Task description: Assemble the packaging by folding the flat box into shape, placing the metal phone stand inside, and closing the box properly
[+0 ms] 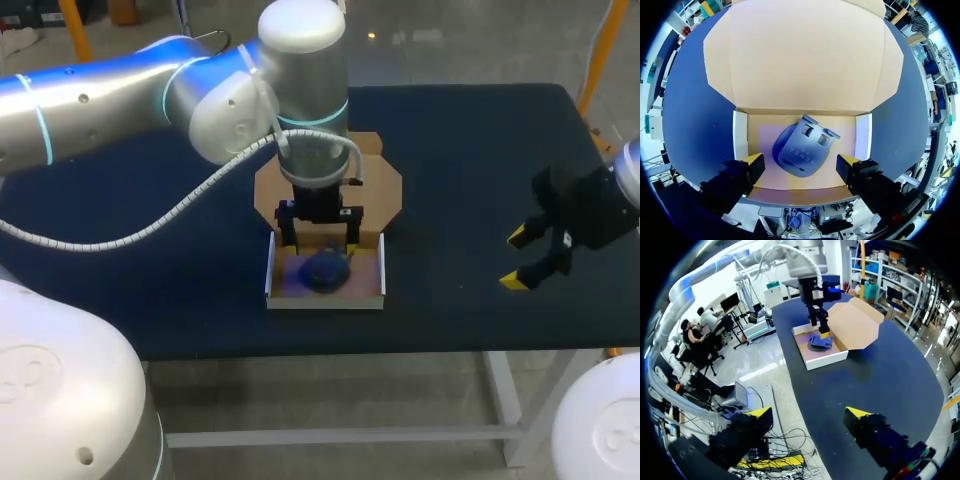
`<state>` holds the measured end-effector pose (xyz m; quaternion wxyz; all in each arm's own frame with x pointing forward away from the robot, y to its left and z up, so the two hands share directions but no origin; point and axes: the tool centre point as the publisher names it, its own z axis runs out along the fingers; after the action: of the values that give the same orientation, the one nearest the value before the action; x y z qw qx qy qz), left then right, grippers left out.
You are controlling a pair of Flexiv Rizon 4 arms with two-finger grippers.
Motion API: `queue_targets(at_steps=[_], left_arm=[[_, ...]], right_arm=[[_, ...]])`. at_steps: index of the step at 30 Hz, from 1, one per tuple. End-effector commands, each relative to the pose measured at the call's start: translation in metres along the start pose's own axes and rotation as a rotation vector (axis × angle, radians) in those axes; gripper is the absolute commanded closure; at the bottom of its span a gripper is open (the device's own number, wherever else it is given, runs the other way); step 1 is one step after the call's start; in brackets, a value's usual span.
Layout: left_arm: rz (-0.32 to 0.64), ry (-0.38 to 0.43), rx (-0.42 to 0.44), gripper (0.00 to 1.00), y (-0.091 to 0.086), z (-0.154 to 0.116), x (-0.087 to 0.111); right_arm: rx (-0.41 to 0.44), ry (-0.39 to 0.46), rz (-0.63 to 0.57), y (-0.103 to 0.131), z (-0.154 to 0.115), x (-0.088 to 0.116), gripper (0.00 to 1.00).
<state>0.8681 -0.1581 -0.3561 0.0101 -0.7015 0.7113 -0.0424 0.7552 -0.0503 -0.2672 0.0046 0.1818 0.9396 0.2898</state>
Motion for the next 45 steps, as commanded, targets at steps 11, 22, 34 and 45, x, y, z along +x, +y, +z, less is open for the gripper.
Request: queue_targets(at_steps=[11,22,34,45], left_arm=[[-0.002,-0.023,0.045,0.00,0.017,0.012,0.008],[-0.012,-0.014,0.025,0.00,0.029,0.025,0.011],[-0.033,-0.021,-0.004,0.00,0.039,0.033,0.012],[-0.053,-0.025,-0.029,0.00,0.049,0.038,0.011]], right_arm=[[-0.004,0.001,-0.002,-0.001,-0.001,0.001,0.00],[-0.004,0.001,-0.002,-0.001,-0.001,0.001,0.00],[0.004,0.006,-0.016,0.002,-0.002,0.000,0.00],[0.017,0.021,-0.027,0.004,0.000,-0.002,0.00]])
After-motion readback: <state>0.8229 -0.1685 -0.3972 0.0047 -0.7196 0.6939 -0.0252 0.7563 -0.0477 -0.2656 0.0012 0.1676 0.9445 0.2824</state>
